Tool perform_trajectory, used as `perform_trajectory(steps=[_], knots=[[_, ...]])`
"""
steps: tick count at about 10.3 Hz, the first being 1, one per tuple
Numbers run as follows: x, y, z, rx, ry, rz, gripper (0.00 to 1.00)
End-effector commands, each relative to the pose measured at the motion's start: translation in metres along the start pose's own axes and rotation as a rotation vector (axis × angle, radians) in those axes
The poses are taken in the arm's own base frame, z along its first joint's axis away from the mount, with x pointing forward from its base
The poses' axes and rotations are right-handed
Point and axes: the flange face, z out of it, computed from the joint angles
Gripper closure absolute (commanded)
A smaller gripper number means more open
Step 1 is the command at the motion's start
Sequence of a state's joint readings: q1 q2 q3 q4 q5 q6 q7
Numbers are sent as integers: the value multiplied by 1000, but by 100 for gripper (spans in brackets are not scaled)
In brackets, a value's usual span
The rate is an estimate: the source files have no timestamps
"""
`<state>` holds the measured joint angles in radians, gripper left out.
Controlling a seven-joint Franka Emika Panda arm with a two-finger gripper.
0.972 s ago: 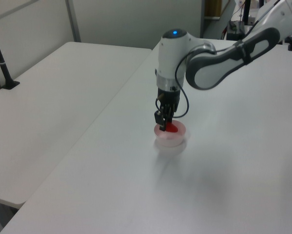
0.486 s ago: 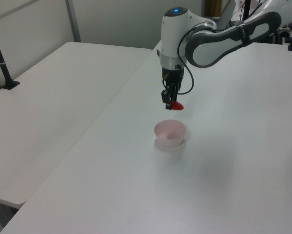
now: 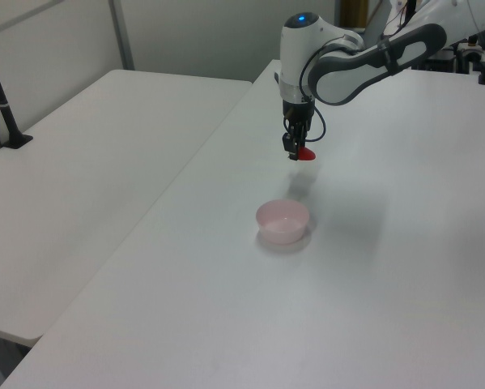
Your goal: Pick up strawberry from bowl
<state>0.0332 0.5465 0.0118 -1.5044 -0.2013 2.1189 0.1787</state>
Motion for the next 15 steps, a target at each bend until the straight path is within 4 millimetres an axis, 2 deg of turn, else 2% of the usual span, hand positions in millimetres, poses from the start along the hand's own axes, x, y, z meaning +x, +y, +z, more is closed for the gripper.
perform_trajectory(steps=[1,2,4,5,6,7,8,9,11,13,15], knots=[[-6,28,19,-33,-15,-6,68],[-8,37,25,-41,-25,-5,68],[-9,44,28,-43,-36,6,56],[-9,44,27,-43,-38,8,40],[-10,43,20,-42,-36,15,7],[-11,42,3,-46,-39,14,0],[-13,39,-25,-41,-34,16,0],[-21,28,-69,-39,-20,3,0],[-47,11,-140,-34,-48,-5,0],[-82,6,-204,96,-89,70,0],[-105,13,-223,99,-152,82,0]])
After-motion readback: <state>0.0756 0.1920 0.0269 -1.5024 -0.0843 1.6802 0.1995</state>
